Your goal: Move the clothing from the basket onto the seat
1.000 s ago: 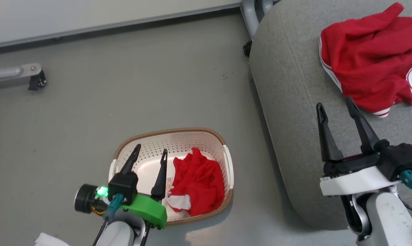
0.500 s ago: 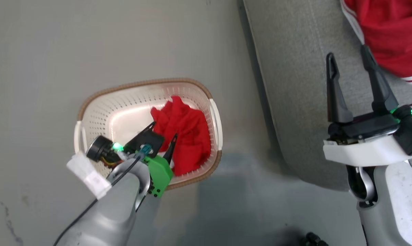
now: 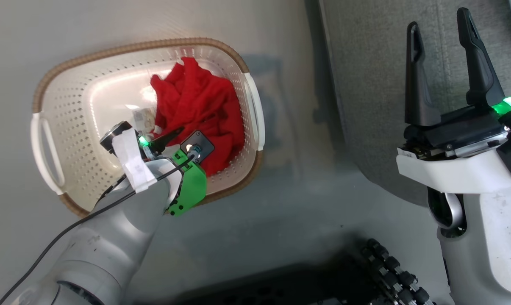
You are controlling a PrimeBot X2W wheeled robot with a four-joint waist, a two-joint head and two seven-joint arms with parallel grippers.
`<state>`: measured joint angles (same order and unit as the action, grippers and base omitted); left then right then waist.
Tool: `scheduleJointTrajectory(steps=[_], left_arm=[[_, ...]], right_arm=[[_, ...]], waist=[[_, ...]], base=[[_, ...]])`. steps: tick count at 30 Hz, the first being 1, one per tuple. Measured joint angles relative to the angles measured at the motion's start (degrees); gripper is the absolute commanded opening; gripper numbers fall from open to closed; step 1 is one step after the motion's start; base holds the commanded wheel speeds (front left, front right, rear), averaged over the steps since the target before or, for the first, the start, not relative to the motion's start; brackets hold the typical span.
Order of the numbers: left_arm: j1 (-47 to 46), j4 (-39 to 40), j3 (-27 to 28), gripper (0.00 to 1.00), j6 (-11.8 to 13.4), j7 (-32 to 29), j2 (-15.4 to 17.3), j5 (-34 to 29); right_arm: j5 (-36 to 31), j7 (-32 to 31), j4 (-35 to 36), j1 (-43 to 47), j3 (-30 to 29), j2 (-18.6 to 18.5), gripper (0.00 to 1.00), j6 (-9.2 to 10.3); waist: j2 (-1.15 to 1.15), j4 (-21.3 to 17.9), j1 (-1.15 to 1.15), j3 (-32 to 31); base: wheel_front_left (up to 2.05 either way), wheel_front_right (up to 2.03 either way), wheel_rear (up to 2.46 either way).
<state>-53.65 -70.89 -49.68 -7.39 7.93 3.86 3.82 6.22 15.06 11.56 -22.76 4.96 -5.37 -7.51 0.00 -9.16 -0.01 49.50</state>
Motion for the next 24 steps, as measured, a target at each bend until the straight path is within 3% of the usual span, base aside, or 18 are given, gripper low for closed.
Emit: scheduleJointTrajectory(steps=[6, 12, 13, 14, 15, 24], left_arm=[[-1.65, -1.14, -7.45, 1.0, -0.01, -4.79, 1.66, 3.9], [-4.71, -1.26, -12.03, 1.0, -0.01, -4.15, 4.98, 5.78], [-4.87, -1.27, -12.33, 0.9, -0.01, -3.75, 5.12, 6.04], [-4.97, -1.29, -12.62, 0.49, -0.01, -3.21, 5.28, 6.38], [-5.1, -1.27, -13.0, 0.0, -0.01, -2.5, 5.45, 6.57], [-5.31, -0.71, -15.81, 0.0, 0.02, 3.59, 4.78, 7.81]], right_arm=[[-0.33, 0.0, 0.01, -0.05, 0.46, 0.85, 1.0, 0.0], [-0.3, 0.0, 0.03, -0.58, 1.03, 1.63, 1.0, 0.0], [-0.3, 0.0, 0.03, -0.67, 1.05, 1.72, 1.0, 0.0], [-0.29, 0.0, 0.03, -0.76, 1.07, 1.85, 1.0, 0.0], [-0.27, 0.0, 0.02, -0.77, 1.09, 1.96, 1.0, 0.0], [-0.47, 0.0, -1.37, -0.57, 1.45, 2.27, 1.0, 0.0]], waist=[[0.0, -1.82, 0.0, 4.18], [0.0, -4.06, 0.0, 6.77], [0.0, -4.32, 0.0, 7.03], [0.0, -4.62, 0.0, 7.29], [0.0, -4.9, 0.0, 7.51], [0.0, -4.95, 0.0, 5.65]], base=[[0.0, 0.0, 0.0], [0.0, 0.0, 0.0], [0.0, 0.0, 0.0], [0.0, 0.0, 0.0], [0.0, 0.0, 0.0], [0.0, 0.0, 0.0]])
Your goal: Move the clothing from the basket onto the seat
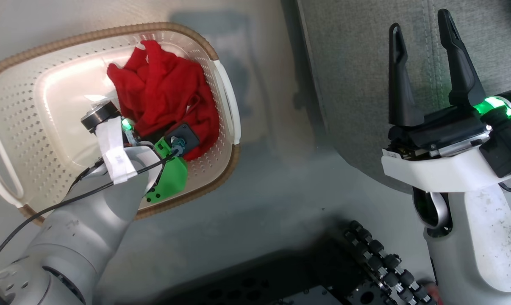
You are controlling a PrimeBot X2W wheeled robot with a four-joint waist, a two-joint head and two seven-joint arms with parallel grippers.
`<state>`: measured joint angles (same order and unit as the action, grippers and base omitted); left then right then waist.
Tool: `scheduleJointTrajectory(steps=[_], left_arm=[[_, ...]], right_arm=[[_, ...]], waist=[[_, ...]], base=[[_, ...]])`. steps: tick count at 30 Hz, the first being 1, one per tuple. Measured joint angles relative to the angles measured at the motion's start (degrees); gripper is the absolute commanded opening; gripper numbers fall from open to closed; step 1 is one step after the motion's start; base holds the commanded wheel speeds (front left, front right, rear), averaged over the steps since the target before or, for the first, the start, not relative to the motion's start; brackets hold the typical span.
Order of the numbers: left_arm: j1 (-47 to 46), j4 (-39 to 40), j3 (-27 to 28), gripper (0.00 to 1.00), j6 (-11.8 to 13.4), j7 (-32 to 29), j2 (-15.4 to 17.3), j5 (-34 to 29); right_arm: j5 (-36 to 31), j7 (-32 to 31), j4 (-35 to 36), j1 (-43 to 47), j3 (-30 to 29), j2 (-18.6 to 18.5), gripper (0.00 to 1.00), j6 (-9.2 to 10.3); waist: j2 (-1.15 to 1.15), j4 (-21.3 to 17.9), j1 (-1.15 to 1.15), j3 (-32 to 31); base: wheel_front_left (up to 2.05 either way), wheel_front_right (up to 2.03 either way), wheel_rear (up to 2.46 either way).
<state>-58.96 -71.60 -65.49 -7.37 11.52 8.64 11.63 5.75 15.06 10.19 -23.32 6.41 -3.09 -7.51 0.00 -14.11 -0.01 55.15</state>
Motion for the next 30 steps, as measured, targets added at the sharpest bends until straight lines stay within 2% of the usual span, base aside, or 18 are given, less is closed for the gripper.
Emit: scheduleJointTrajectory(steps=[7, 11, 15, 21, 30], left_arm=[[4.51, 3.01, 4.74, 0.0, 2.4, 3.26, -1.16, 5.66], [7.98, 11.01, 8.37, 0.0, 4.39, 3.53, -1.11, 7.66], [12.87, 20.23, 11.99, 0.0, 7.4, 3.53, 0.23, 7.69], [19.9, 31.44, 18.55, 0.0, 10.45, 3.54, 1.59, 6.68], [29.7, 43.35, 28.08, 0.0, 12.28, 3.6, 1.51, 4.15]], right_arm=[[-0.47, 0.0, -1.25, 0.97, 0.75, -1.58, 1.0, 0.0], [-0.55, 0.0, -2.0, 2.58, 0.7, -2.64, 1.0, 0.0], [-0.54, 0.0, -2.96, 4.27, 1.13, -3.6, 1.0, 0.0], [-0.34, 0.0, -4.21, 6.61, 2.03, -4.54, 1.0, 0.0], [0.22, 0.0, -6.13, 11.0, 3.04, -5.69, 1.0, 0.0]], waist=[[0.0, 1.4, 0.0, -5.06], [0.0, 2.47, 0.01, -8.83], [0.0, 3.73, 0.0, -13.02], [0.0, 5.58, 0.01, -19.64], [0.0, 7.98, 0.01, -29.74]], base=[[0.0, 0.0, 0.0], [0.0, 0.0, 0.0], [0.0, 0.0, 0.0], [0.0, 0.0, 0.0], [0.0, 0.0, 0.0]])
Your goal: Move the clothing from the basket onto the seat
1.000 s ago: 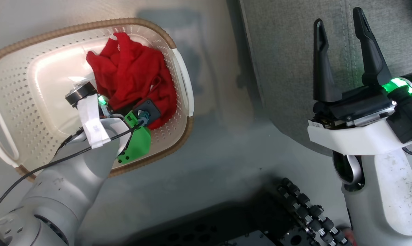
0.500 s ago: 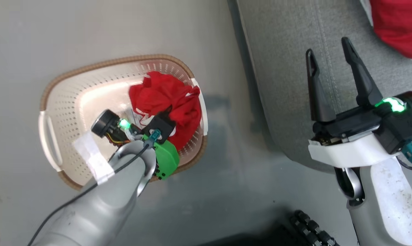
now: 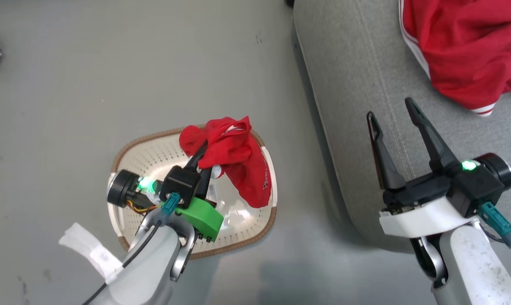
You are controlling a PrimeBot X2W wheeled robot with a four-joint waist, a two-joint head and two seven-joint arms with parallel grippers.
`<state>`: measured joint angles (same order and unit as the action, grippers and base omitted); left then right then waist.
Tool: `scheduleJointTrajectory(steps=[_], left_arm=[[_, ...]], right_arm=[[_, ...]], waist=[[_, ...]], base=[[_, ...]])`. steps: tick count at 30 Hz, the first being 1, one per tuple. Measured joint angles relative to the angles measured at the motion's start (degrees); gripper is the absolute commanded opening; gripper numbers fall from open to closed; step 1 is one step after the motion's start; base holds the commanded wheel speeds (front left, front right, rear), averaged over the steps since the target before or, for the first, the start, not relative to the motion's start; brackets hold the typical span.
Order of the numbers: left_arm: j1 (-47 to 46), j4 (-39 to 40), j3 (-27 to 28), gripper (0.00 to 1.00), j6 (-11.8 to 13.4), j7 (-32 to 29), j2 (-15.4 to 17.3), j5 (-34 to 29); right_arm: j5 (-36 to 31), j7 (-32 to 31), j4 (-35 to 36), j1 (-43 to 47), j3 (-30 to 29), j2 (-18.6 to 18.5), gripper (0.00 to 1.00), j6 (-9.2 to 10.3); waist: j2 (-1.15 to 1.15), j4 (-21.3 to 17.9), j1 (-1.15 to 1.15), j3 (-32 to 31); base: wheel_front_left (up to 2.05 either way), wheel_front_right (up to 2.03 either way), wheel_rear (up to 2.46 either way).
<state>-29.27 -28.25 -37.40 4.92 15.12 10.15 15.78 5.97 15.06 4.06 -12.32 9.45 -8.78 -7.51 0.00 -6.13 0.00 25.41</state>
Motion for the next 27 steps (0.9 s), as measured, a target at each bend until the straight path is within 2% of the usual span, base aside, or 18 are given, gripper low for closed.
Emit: scheduleJointTrajectory(steps=[4, 13, 22, 27], left_arm=[[3.57, 3.85, 4.01, 0.0, 0.1, 0.01, -0.71, -1.42], [8.44, 10.45, 9.64, 0.0, -1.42, 0.0, -2.15, -4.93], [11.42, 15.25, 11.93, 0.0, -3.0, 0.01, -2.92, -6.83], [11.66, 17.61, 11.62, 0.0, -4.57, 0.0, -3.88, -7.91]], right_arm=[[0.34, 0.0, -0.71, 2.23, 0.2, -0.21, 1.0, 0.0], [1.01, 0.0, -2.13, 6.33, 1.78, 0.01, 1.0, 0.0], [1.97, 0.0, -3.39, 8.93, 4.05, 0.07, 1.0, 0.0], [3.97, 0.0, -3.93, 8.94, 8.49, -0.71, 1.0, 0.0]], waist=[[0.0, 0.83, 0.0, -4.5], [0.0, 2.26, 0.0, -13.23], [0.0, 2.97, 0.0, -19.48], [0.0, 3.51, 0.0, -21.06]], base=[[0.0, 0.0, 0.0], [0.0, 0.0, 0.0], [0.0, 0.0, 0.0], [0.0, 0.0, 0.0]])
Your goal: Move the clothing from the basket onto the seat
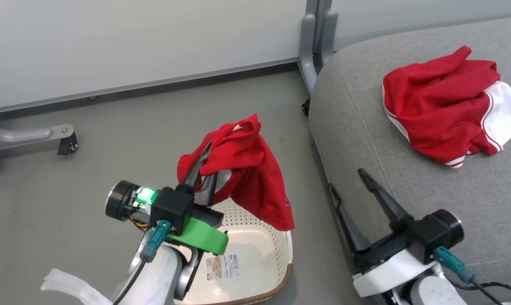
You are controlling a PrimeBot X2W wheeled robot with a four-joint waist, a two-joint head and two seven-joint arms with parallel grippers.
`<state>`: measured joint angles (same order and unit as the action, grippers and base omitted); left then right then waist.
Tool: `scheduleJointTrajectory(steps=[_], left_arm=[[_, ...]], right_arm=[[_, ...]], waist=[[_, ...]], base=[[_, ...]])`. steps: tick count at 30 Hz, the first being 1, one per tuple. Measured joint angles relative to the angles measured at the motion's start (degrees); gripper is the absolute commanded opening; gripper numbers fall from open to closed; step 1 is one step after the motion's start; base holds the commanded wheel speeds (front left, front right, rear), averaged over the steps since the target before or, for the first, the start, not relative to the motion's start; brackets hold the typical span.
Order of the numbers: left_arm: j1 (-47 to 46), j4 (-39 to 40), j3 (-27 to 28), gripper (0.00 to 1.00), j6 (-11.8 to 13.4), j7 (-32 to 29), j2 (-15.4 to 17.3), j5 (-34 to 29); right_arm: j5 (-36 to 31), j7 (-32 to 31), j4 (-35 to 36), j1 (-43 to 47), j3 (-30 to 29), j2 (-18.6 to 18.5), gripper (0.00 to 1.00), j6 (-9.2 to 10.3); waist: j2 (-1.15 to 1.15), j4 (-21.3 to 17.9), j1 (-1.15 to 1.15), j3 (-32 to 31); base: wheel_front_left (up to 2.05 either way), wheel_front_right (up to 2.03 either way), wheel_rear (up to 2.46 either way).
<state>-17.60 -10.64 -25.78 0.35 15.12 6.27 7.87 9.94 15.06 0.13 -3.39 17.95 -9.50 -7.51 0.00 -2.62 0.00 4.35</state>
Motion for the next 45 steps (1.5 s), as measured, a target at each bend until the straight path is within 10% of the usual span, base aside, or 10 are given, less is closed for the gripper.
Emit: scheduleJointTrajectory(steps=[21, 22, 23, 25, 37, 40, 41, 45], left_arm=[[-1.96, 3.26, -9.47, 0.0, -5.42, 0.0, -2.93, 0.18], [-1.98, 3.24, -9.7, 0.0, -5.45, 0.0, -3.02, 0.27], [-2.07, 3.2, -9.89, 0.0, -5.46, 0.0, -3.03, 0.52], [-2.19, 3.0, -10.25, 0.0, -5.58, 0.0, -3.03, 0.56], [-2.05, 0.21, -11.26, 0.0, -5.95, 0.01, -2.64, 1.37], [-2.03, -0.59, -11.6, 0.56, -6.19, -0.07, -2.25, 1.68], [-2.03, -0.78, -11.55, 1.0, -6.17, -0.18, -2.19, 1.77], [-2.03, -1.03, -11.37, 1.0, -5.63, -0.36, -2.23, 2.3]], right_arm=[[2.29, 0.0, -10.23, -8.76, 8.57, -2.04, 1.0, 0.0], [2.5, 0.0, -10.38, -8.76, 8.27, -1.89, 0.9, 0.0], [2.9, 0.0, -10.39, -8.76, 7.83, -1.63, 0.41, 0.0], [3.04, 0.0, -10.44, -8.73, 7.89, -1.57, 0.0, 0.0], [4.14, 0.0, -10.72, -7.37, 5.88, -1.24, 0.0, 0.0], [4.19, 0.0, -10.76, -7.25, 5.52, -1.23, 0.0, 0.0], [4.19, 0.0, -10.76, -7.21, 5.44, -1.2, 0.0, 0.0], [4.17, 0.0, -10.76, -6.98, 4.95, -0.99, 0.0, 0.0]], waist=[[0.0, 1.05, 0.0, 0.68], [0.0, 1.11, 0.0, 0.64], [0.0, 1.16, 0.0, 0.61], [0.0, 1.24, 0.0, 0.53], [0.0, 1.08, 0.0, -0.14], [0.0, 1.04, 0.0, -0.15], [0.0, 1.04, 0.0, -0.15], [0.0, 1.1, 0.0, -0.1]], base=[[0.0, 0.0, 0.0], [0.0, 0.0, 0.0], [0.0, 0.0, 0.0], [0.0, 0.0, 0.0], [0.0, 0.0, 0.0], [0.0, 0.0, 0.0], [0.0, 0.0, 0.0], [0.0, 0.0, 0.0]])
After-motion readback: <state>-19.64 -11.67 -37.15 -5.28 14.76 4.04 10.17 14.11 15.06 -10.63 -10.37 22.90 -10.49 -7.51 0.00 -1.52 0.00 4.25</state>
